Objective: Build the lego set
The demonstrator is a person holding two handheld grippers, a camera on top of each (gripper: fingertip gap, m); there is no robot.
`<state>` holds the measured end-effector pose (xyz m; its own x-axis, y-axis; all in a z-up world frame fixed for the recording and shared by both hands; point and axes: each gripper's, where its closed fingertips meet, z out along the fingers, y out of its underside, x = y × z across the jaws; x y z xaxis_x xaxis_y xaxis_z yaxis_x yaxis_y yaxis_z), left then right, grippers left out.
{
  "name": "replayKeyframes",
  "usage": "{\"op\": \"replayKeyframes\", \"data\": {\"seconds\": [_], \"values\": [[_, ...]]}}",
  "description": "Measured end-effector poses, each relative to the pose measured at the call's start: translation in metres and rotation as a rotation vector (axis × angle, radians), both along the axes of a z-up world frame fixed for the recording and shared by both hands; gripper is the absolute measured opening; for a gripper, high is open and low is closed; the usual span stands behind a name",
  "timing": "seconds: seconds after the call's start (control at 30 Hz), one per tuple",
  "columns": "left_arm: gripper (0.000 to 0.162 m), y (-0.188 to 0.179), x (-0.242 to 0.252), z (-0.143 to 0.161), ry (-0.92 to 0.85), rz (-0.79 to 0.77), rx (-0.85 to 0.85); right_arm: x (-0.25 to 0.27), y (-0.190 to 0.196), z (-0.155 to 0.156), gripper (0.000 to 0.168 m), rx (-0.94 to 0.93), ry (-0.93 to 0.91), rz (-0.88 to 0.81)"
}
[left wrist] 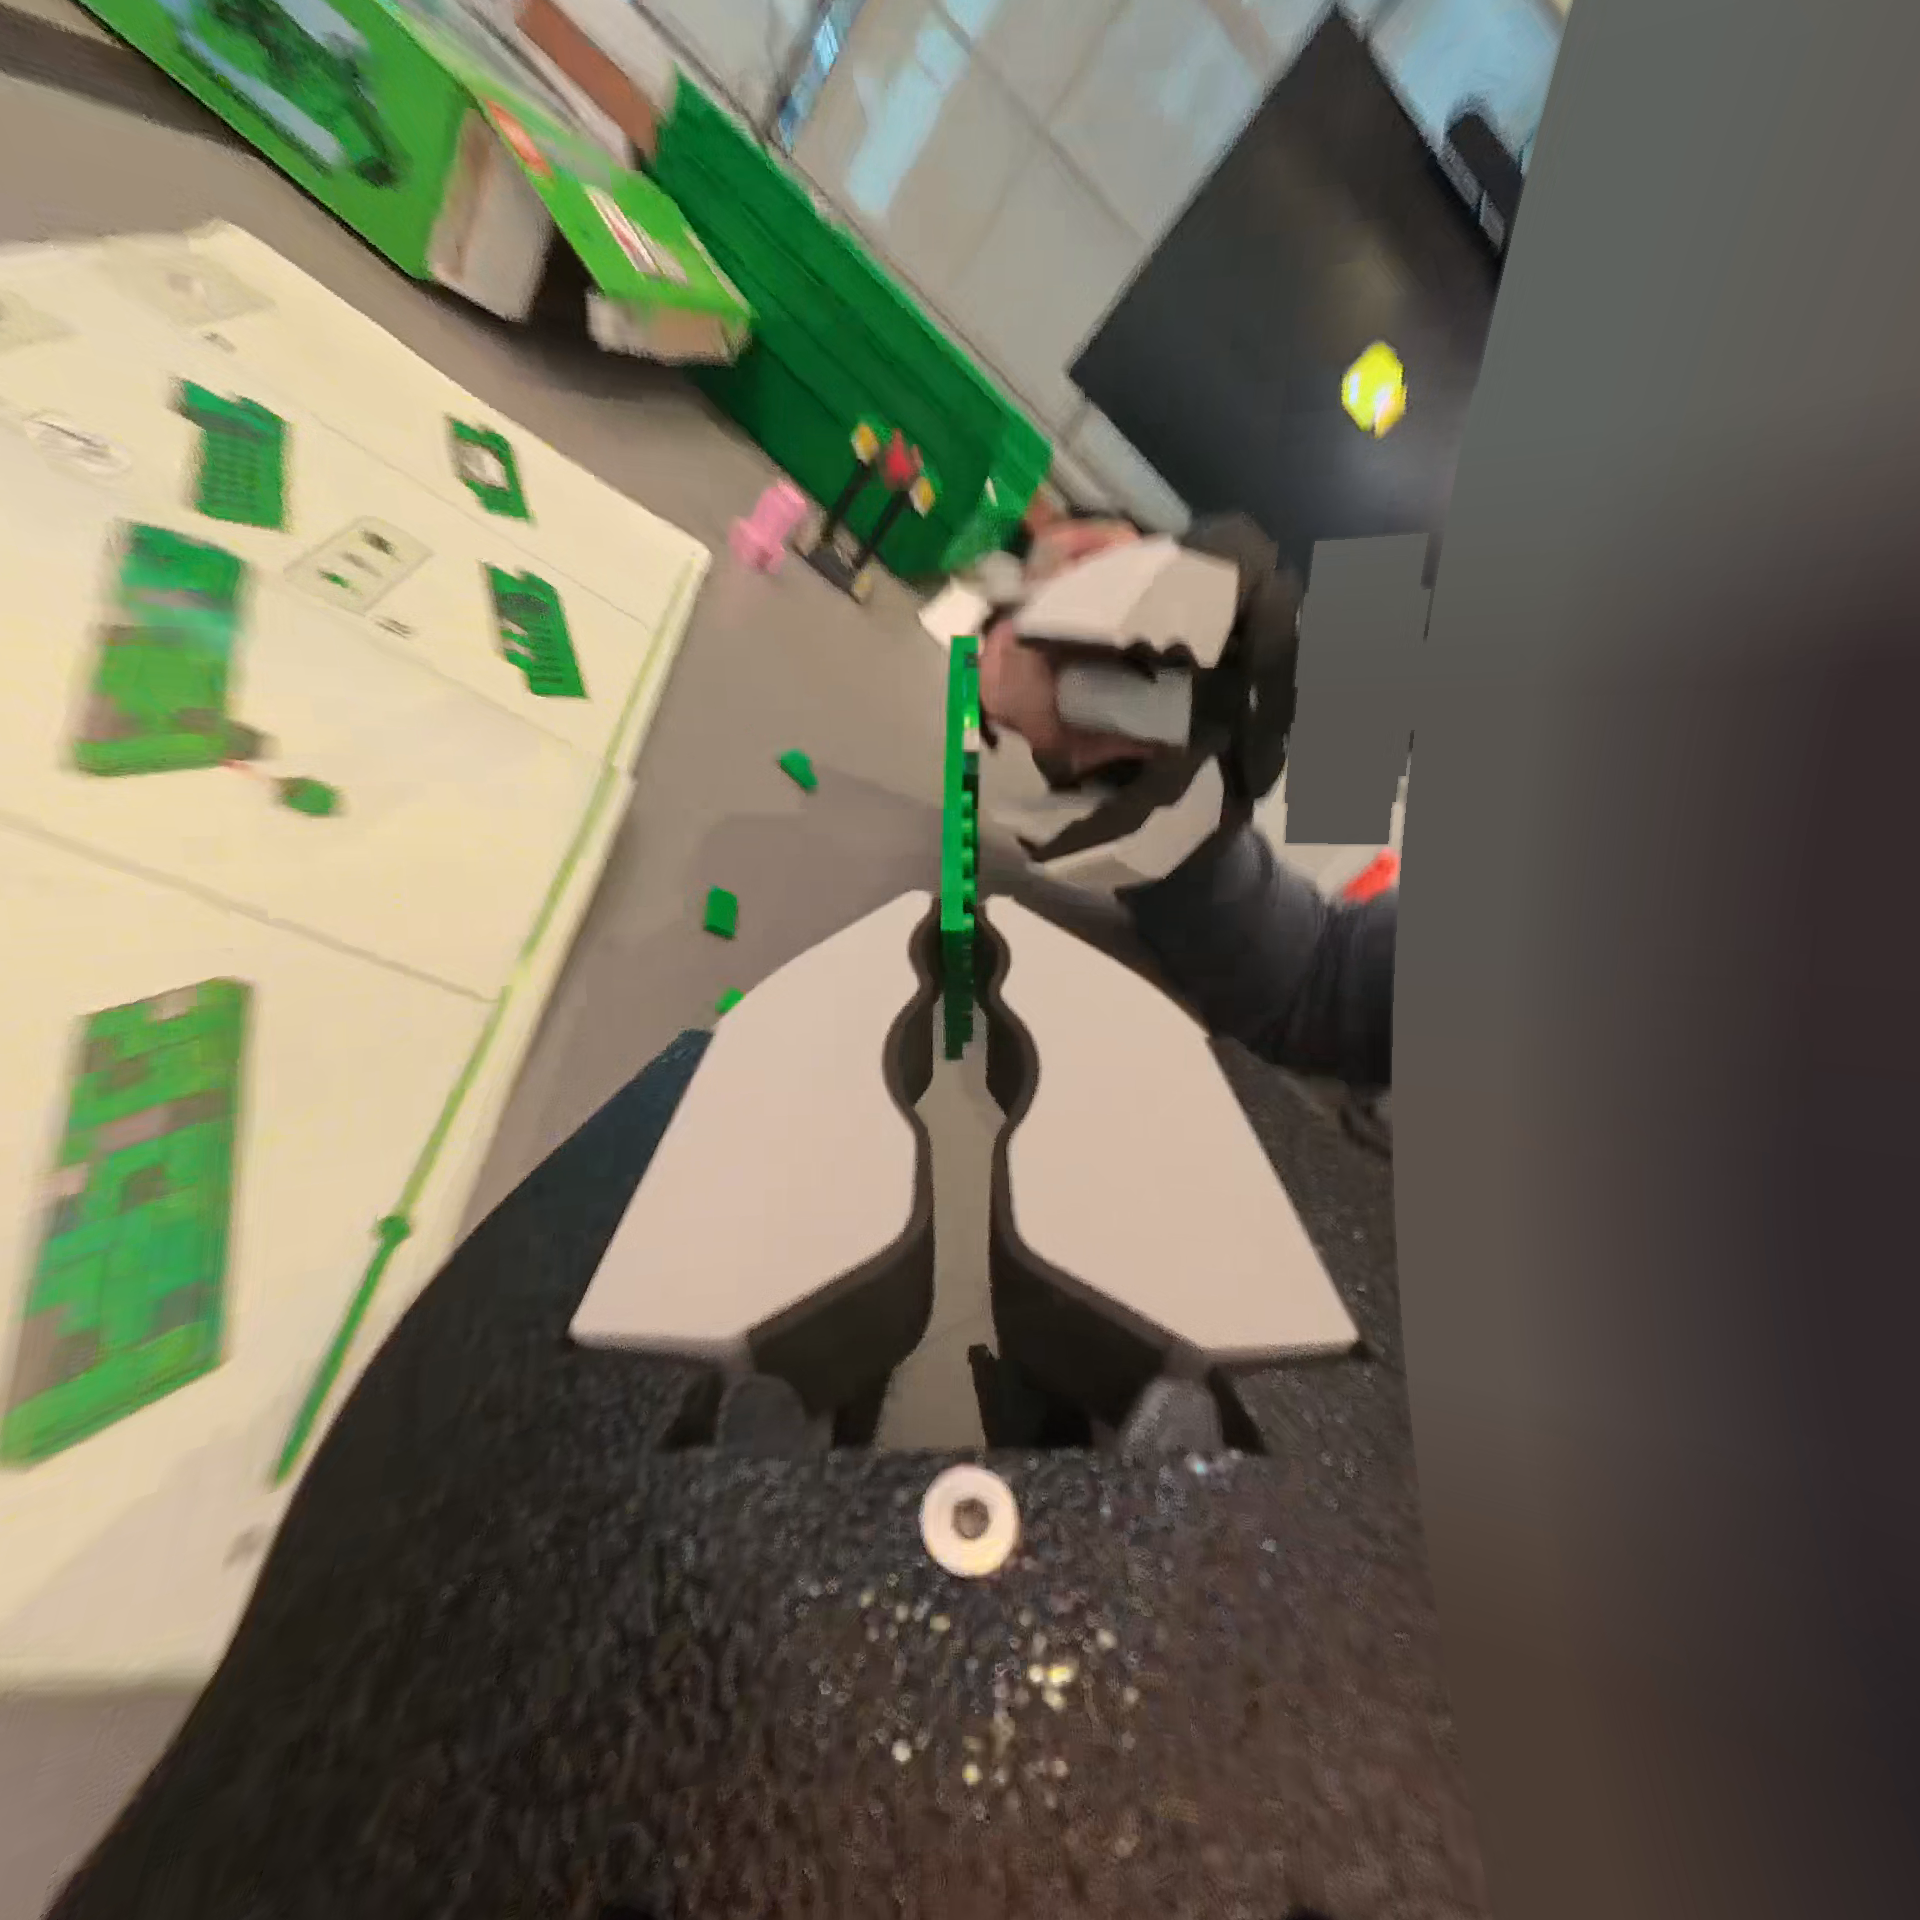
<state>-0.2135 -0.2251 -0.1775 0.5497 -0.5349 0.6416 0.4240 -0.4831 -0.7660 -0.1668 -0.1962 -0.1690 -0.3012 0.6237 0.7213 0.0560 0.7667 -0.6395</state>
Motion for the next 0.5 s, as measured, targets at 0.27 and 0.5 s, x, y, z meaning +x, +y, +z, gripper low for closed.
{"op": "replayKeyframes", "data": {"seconds": [0.27,0.5], "values": [[0.004,-0.012,-0.139,0.030,-0.349,0.518,0.134,-0.021,0.010,0.001,0.035,-0.158,0.100,-0.088],[0.004,-0.022,-0.158,0.020,-0.300,0.548,0.125,-0.040,0.001,-0.022,0.032,-0.124,0.011,-0.113]]}}
